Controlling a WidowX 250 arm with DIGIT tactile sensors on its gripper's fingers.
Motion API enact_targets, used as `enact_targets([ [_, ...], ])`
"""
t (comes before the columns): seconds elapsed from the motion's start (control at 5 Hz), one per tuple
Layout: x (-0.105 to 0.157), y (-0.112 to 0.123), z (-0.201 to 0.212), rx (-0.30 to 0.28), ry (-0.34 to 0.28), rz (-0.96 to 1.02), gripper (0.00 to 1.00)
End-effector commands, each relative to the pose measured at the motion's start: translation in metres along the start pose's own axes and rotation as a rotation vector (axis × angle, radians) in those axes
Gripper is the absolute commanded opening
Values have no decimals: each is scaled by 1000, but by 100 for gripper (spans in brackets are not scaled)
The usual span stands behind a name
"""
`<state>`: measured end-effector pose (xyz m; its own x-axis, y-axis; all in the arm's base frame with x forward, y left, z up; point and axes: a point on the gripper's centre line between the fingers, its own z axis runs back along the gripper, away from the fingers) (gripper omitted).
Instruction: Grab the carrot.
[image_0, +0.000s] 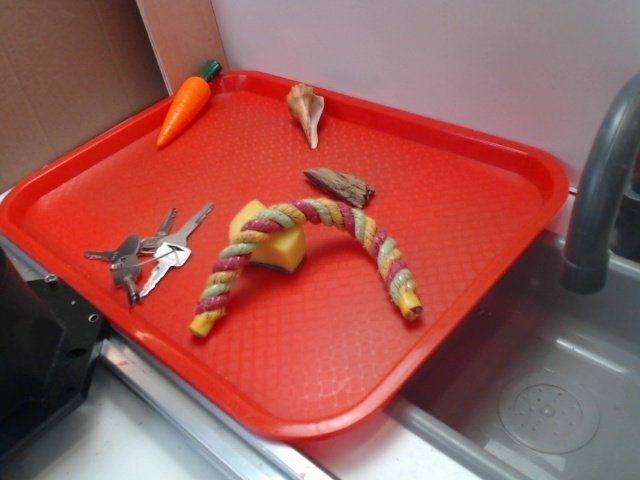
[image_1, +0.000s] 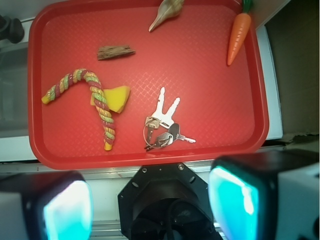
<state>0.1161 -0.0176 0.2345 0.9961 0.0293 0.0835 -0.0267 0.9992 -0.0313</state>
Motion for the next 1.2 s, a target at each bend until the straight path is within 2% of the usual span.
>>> enact_targets([
  [0.0, 0, 0, 0, 0, 0, 0, 100],
  [0.2, 20, 51, -42, 74, 61, 197, 100],
  [0.4, 60, 82, -75, 93, 5, 385, 100],
  [0.6, 83, 96, -91, 115, -27, 355, 100],
  [1.0, 83, 96, -91, 115, -27, 355, 100],
])
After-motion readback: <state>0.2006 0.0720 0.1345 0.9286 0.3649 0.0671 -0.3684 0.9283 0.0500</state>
